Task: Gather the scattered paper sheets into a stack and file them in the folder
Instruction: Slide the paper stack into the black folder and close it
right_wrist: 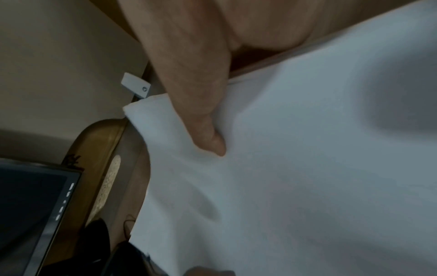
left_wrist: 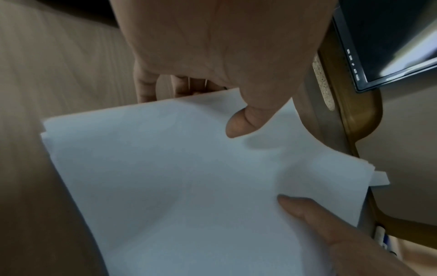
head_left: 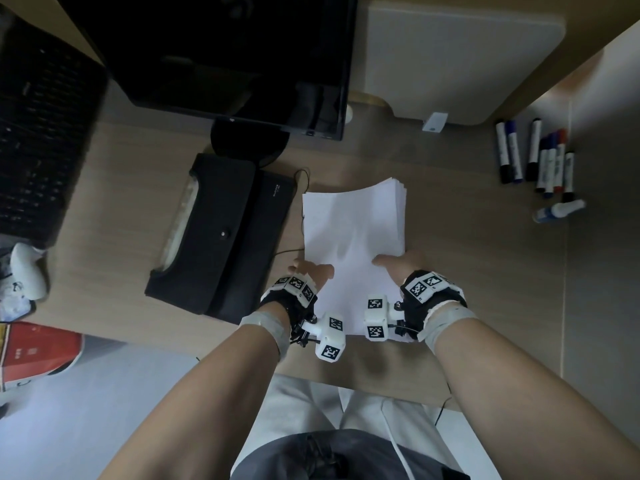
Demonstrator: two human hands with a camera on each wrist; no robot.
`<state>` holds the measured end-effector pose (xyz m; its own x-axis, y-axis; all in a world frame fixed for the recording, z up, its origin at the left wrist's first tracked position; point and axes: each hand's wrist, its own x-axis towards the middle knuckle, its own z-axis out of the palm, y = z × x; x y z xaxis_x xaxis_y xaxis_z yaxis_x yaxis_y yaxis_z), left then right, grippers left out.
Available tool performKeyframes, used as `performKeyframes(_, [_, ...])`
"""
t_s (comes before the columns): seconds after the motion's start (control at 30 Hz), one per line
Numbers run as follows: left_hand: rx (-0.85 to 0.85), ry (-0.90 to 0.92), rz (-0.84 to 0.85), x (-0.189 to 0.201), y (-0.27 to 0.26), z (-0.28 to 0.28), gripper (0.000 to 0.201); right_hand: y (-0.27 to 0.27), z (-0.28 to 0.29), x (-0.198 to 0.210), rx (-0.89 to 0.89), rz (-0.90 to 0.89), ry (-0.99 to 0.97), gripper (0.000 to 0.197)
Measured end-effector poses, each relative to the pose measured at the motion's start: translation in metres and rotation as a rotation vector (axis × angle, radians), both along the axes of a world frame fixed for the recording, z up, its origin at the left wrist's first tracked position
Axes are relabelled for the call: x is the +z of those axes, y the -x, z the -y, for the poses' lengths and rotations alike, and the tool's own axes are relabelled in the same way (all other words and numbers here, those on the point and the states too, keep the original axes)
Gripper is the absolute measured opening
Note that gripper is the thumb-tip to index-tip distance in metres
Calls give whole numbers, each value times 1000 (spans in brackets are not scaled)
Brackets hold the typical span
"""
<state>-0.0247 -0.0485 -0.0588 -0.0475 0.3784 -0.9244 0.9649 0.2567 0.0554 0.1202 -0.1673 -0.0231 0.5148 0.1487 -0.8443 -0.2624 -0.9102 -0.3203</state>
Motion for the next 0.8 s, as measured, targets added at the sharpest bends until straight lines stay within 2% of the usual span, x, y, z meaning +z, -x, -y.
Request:
performKeyframes(0.03, [-2, -8, -17, -4, 0, -1, 96, -4, 5, -21, 10, 0, -38, 49])
performKeyframes(0.1, [6, 0, -29, -2, -1, -2, 97, -5, 7, -30, 29, -4, -86, 56])
performKeyframes(0.17, [17, -32, -34, -1, -5, -1, 98, -4, 6, -17, -10, -1, -162, 38])
performKeyframes(0.23, [15, -95, -48, 8, -13, 0, 89, -7, 12, 4, -56, 12, -226, 19])
performKeyframes(0.3, [48, -209, 22, 16, -24, -2, 65, -16, 23, 27, -134, 26, -327, 15])
performKeyframes(0.33, [-12, -227, 98, 24, -33, -1, 44, -21, 31, 38, -162, 40, -371, 17])
performKeyframes(0.37, [-42, -180, 179, 27, -44, -2, 22, -27, 40, 48, -192, 66, -410, 18])
performKeyframes(0.4, [-114, -127, 254, 29, -53, -1, 14, -34, 49, 59, -222, 84, -439, 19])
performKeyframes(0.47, [9, -41, 395, 49, -74, 8, 24, -51, 66, 73, -291, 112, -479, 23])
performKeyframes(0.53, [-20, -58, 501, 71, -95, 16, 24, -63, 78, 82, -325, 152, -475, 32])
performKeyframes(0.6, [-39, -120, 533, 87, -115, 21, 22, -73, 86, 81, -372, 183, -486, 48])
performKeyframes(0.63, [63, -192, 575, 97, -122, 22, 23, -76, 86, 82, -410, 187, -500, 54])
performKeyframes(0.67, [124, -285, 630, 107, -126, 21, 23, -78, 83, 83, -448, 196, -527, 53])
performKeyframes(0.77, [159, -503, 753, 134, -124, 19, 13, -78, 67, 98, -561, 217, -603, 23])
performKeyframes(0.8, [155, -551, 804, 140, -121, 14, 11, -76, 61, 101, -589, 236, -623, 26])
